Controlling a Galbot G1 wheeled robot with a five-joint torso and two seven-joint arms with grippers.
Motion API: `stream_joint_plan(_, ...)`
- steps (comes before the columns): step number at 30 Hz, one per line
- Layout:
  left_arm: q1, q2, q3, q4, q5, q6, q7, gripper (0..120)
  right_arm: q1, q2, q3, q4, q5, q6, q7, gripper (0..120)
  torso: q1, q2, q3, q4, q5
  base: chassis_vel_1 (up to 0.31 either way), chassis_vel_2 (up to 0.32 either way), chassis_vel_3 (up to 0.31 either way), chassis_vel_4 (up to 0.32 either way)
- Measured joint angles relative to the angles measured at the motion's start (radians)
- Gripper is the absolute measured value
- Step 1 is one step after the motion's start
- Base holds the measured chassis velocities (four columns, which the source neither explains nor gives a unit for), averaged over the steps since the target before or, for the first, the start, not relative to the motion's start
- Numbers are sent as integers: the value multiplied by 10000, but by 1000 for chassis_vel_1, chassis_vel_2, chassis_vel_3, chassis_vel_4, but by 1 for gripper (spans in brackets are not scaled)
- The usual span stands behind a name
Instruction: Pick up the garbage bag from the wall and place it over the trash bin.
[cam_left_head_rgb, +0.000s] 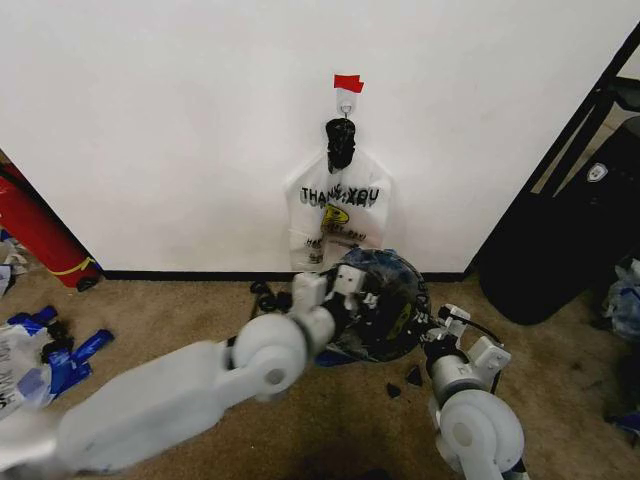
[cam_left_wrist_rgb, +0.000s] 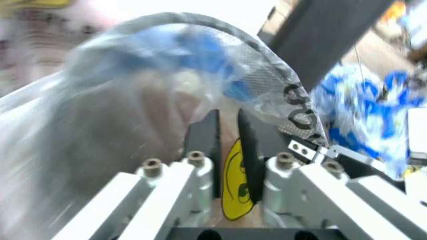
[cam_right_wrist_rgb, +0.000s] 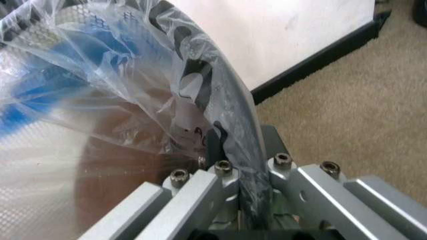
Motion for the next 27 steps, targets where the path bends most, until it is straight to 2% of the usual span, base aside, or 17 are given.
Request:
stream_joint_plan(1,385,66,-391,-156,95,-41,55,21,0,3,24,1,95,-11,27,0,0,0,0,0,-1,0,0,0,0)
stream_joint_plan(2,385,66,-391,-156,95,-41,55,21,0,3,24,1,95,-11,27,0,0,0,0,0,-1,0,0,0,0)
stream_joint_plan(3,938,140,-1008,-375,183,-89,145,26,2,11,44,0,175,-21,50,0,0,0,-1,-2,3,0,0,0,0)
stream_joint_plan(4,1716,244,-1997,-717,220,-139,255,32,16,35,58,-6,250,-39,86,0,-1,0,0,0,0,0,0,0,0)
stream_joint_plan(5,1988,314,-2372,-872,215,-149,312,36,32,52,60,-11,284,-54,107,0,0,0,-1,0,0,0,0,0,0)
stream_joint_plan(6,1988,314,-2372,-872,215,-149,312,36,32,52,60,-11,284,-54,107,0,0,0,-1,0,0,0,0,0,0)
stream_joint_plan(9,2891,683,-3464,-1395,105,-222,644,51,82,96,77,-17,363,-119,169,0,0,0,-1,-5,2,0,0,0,0)
stream_joint_plan(11,3131,771,-3683,-1490,86,-257,729,52,87,100,100,-18,384,-140,181,0,0,1,-1,-4,2,0,0,0,0)
stream_joint_plan(12,3920,962,-4295,-1655,33,-482,1078,59,74,105,191,32,495,-224,220,0,0,0,-1,-4,4,0,0,0,0)
stream_joint_plan(14,4913,1073,-4825,-1662,21,-850,1677,71,13,82,360,182,813,-328,289,0,0,0,-1,-3,3,0,0,0,0)
stream_joint_plan(15,4913,1073,-4825,-1662,21,-850,1677,71,13,82,360,182,813,-328,289,0,0,0,-1,-3,3,0,0,0,0)
stream_joint_plan(18,6545,953,-5568,-1564,117,-1557,3054,84,-43,25,686,425,1604,-472,515,0,-1,0,-1,0,6,0,0,0,0)
stream_joint_plan(19,6545,953,-5568,-1564,117,-1557,3054,84,-43,25,686,425,1604,-472,515,0,-1,0,-1,0,6,0,0,0,0)
stream_joint_plan(22,7282,555,-5791,-1145,764,-2223,4101,98,-56,-3,991,637,2417,-599,778,0,-1,0,-1,-1,3,0,0,0,0)
stream_joint_plan(27,7439,289,-5866,-974,1011,-2428,4263,100,-115,-47,1149,672,2673,-627,893,0,0,0,0,-4,5,0,0,0,0)
